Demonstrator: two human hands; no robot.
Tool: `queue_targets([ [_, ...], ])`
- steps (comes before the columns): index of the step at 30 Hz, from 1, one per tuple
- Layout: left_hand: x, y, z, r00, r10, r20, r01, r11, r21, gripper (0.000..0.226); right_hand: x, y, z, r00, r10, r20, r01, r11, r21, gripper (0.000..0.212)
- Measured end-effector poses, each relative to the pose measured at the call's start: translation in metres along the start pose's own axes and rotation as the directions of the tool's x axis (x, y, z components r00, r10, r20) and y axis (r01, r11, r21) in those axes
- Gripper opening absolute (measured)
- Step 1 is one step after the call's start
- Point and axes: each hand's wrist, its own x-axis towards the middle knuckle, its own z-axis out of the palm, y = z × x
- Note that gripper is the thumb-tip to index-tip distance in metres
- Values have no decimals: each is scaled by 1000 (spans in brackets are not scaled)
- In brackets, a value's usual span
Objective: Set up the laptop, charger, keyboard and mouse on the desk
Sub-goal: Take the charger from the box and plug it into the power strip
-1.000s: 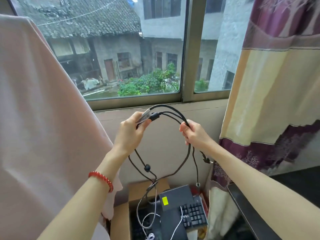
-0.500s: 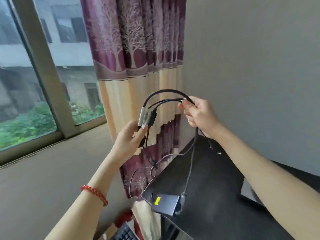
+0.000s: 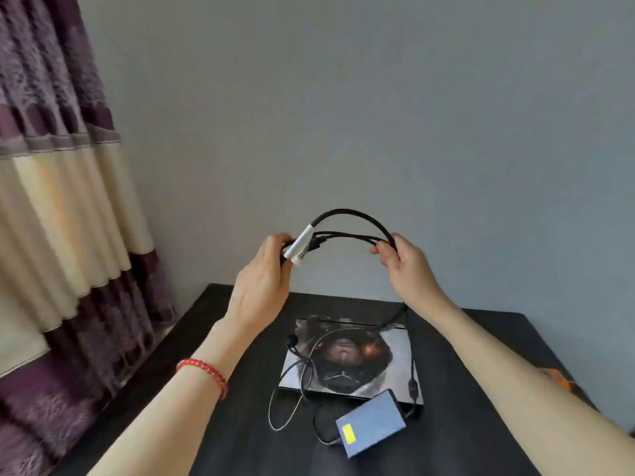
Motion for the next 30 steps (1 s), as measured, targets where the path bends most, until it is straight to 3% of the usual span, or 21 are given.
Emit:
queue_targets([
  [6, 17, 33, 82, 958, 198, 206, -206, 978, 17, 41, -26, 78, -72, 999, -30, -30, 12, 884, -467, 17],
  [11, 4, 37, 139, 879, 295, 375, -314, 949, -10, 54, -67, 124, -101, 974, 221, 44, -160, 818, -553, 23],
  [14, -11, 30, 171, 837, 323, 441, -325, 943, -73, 48, -93, 147, -105, 959, 277, 65, -175, 755, -632, 23],
  [18, -43, 5, 204, 778, 310, 547, -317, 945, -85, 41, -122, 176, -93, 932, 312, 186, -98, 711, -697, 31],
  [22, -77, -26, 227, 715, 286, 638, -290, 952, -103, 37, -150, 206, -72, 867, 423, 265, 10, 516, -857, 30],
  [26, -99, -49, 248, 653, 225, 723, -267, 962, -58, 38, -171, 225, -58, 764, 576, 290, 57, 389, -920, 35],
  [30, -102, -60, 255, 625, 111, 772, -156, 988, -16, 44, -169, 232, -65, 780, 595, 193, 20, 284, -958, 42],
])
